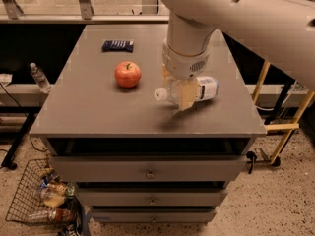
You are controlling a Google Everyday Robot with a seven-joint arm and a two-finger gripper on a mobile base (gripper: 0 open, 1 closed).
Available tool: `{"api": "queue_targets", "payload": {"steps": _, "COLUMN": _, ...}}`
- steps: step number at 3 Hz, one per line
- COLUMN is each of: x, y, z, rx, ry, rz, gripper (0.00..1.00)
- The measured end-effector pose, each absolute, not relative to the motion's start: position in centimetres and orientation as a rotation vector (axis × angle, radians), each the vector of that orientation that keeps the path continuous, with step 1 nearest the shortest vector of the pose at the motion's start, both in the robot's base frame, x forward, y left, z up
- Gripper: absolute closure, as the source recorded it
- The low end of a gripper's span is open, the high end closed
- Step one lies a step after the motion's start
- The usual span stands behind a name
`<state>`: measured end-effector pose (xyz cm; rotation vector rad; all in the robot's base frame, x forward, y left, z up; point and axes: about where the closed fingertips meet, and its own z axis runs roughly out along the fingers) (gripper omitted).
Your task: Knock blue plastic bottle over
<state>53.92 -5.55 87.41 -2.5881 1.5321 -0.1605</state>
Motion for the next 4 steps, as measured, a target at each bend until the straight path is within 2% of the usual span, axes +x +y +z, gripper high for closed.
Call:
{"api": "queue_targets", "payload": {"steps": 2, "x": 52.8, "y": -4.0, "z": 86.0, "rx": -2.7, "ry": 1.445, "rz": -0.058, "gripper": 1.0}}
{"api": "queue_targets", "payload": {"steps": 3, "x": 52.5, "y": -3.5, "z": 85.5, "rx": -2.745, "ry": 1.415, "rz": 0.0, "gripper": 0.84}}
{"api": "queue_targets", "payload": {"steps": 4, "x": 52.6, "y": -3.4, "z": 85.5, "rx": -2.741, "ry": 1.41, "rz": -0.004, "gripper": 0.6}}
